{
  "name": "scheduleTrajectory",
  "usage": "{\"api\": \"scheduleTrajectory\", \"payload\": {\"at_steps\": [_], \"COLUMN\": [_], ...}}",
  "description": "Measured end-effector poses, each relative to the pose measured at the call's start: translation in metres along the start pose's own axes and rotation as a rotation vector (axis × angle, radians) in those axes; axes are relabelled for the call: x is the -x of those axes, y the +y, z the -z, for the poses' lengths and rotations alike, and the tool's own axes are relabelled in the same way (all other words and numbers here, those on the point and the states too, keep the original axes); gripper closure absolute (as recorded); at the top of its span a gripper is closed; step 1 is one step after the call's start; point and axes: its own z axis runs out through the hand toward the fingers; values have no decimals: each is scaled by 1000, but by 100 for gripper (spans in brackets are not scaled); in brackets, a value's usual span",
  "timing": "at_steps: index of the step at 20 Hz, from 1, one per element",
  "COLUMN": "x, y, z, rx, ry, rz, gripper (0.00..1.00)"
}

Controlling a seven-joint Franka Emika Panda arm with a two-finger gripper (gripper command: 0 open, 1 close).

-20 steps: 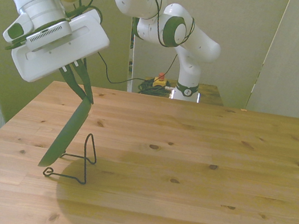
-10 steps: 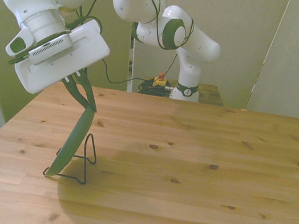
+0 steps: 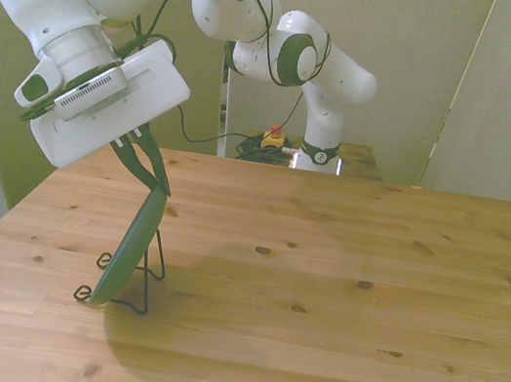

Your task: Load the plate

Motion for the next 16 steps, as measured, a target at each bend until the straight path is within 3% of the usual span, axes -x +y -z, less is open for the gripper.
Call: {"api": "scheduleTrajectory", "payload": {"at_steps": [11, 12, 16], "x": [-1, -1, -2], "y": [1, 2, 3], "z": [-5, -6, -6], "rx": [-7, -7, 3], "ry": [-9, -9, -9], "rz": [0, -1, -4], "gripper": [100, 0, 0]}}
